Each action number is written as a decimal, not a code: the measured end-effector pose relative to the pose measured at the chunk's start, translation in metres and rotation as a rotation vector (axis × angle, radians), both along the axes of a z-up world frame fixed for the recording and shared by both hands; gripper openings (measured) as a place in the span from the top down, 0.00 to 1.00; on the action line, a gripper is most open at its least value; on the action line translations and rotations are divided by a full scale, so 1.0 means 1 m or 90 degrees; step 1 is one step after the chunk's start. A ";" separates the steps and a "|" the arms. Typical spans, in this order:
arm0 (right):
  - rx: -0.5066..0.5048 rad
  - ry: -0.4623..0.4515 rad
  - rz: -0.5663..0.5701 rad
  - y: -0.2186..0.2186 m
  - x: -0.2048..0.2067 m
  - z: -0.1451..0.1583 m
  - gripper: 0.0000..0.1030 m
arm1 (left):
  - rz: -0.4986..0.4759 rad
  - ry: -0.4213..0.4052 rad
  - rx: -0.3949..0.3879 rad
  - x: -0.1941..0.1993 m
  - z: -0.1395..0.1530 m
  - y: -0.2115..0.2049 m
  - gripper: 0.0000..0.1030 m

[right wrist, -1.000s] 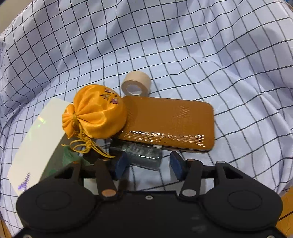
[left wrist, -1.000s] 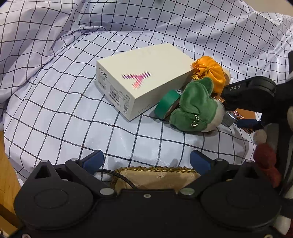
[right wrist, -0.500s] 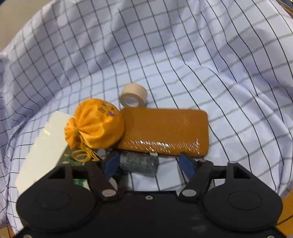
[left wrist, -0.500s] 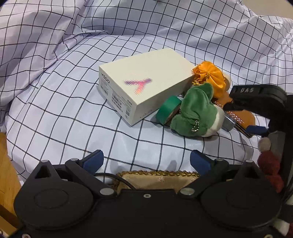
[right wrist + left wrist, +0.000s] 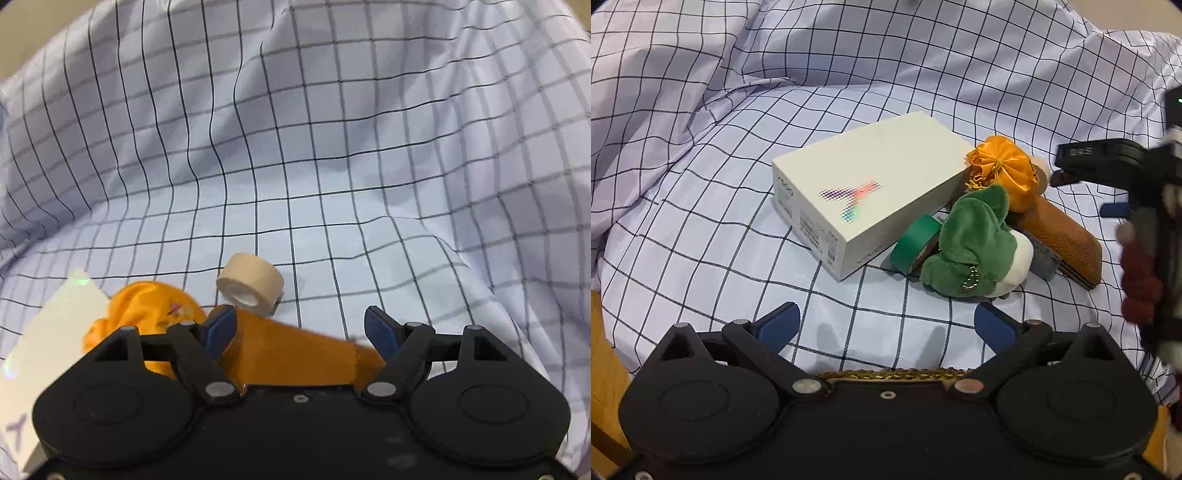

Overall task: Organize soft objects
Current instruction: 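Reach the left tool to the orange pouch while the right tool approaches the tape roll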

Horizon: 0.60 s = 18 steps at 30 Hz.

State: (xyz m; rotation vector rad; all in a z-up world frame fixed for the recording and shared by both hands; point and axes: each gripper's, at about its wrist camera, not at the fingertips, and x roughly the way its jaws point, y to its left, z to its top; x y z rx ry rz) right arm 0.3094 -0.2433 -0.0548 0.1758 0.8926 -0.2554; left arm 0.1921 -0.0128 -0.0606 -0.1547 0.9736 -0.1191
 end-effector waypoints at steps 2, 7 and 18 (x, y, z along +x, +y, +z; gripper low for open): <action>-0.009 0.015 0.012 -0.002 0.015 -0.008 0.27 | -0.002 0.001 0.002 0.000 0.000 -0.001 0.05; -0.030 0.002 -0.007 -0.012 0.045 -0.014 0.27 | -0.005 -0.001 0.011 0.004 0.001 -0.002 0.05; -0.009 -0.032 0.017 -0.018 0.067 -0.022 0.19 | -0.018 -0.018 0.015 0.011 0.008 -0.012 0.05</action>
